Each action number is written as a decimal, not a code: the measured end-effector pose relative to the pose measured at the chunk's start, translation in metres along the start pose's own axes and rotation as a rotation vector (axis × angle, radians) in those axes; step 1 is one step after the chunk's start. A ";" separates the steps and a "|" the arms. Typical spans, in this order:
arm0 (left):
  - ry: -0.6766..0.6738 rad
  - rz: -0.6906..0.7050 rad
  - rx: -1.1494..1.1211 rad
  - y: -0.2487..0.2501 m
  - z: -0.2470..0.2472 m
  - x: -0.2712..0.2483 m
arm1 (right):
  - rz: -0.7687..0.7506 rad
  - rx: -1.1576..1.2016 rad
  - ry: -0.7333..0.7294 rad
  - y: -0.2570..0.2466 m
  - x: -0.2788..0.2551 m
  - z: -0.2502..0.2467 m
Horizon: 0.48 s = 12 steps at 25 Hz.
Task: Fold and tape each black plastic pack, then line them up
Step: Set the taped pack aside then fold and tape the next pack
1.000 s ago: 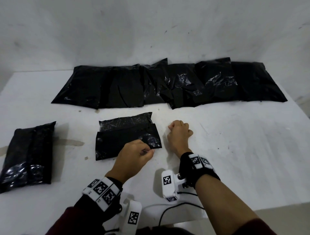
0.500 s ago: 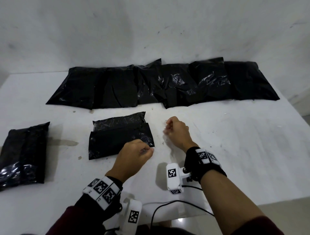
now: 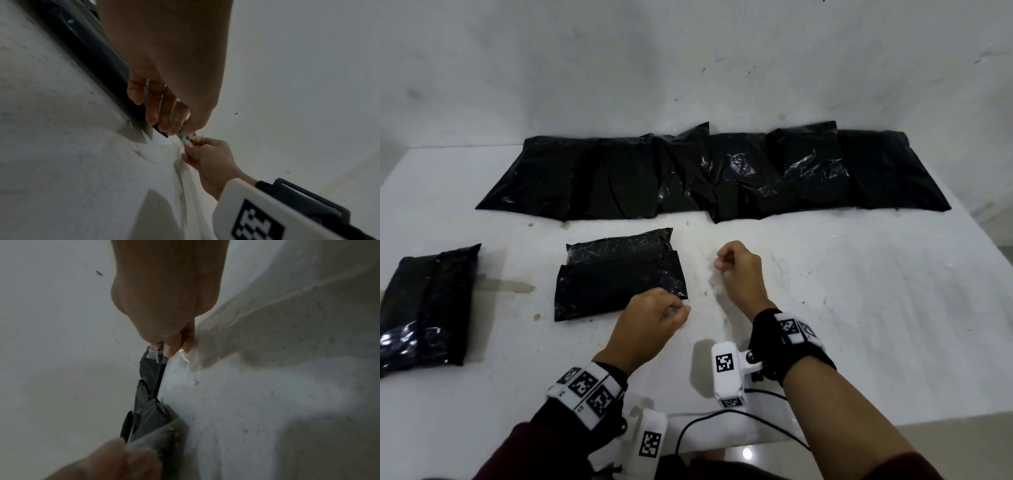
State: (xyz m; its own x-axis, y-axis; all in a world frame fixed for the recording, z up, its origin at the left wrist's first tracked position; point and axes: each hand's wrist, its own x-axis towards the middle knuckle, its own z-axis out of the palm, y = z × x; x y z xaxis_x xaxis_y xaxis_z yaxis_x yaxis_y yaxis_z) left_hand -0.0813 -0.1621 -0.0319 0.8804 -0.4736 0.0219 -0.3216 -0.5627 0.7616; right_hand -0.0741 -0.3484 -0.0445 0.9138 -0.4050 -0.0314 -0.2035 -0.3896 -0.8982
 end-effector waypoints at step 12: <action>0.010 -0.007 0.094 0.016 0.022 -0.010 | -0.044 0.144 0.101 -0.015 -0.031 -0.033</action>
State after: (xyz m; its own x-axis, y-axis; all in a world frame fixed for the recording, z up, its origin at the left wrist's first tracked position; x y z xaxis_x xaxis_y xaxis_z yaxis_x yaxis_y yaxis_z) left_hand -0.1029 -0.1814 -0.0341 0.8864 -0.4624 0.0236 -0.3459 -0.6275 0.6975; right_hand -0.1112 -0.3568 -0.0156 0.8792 -0.4741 0.0472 -0.1048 -0.2891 -0.9516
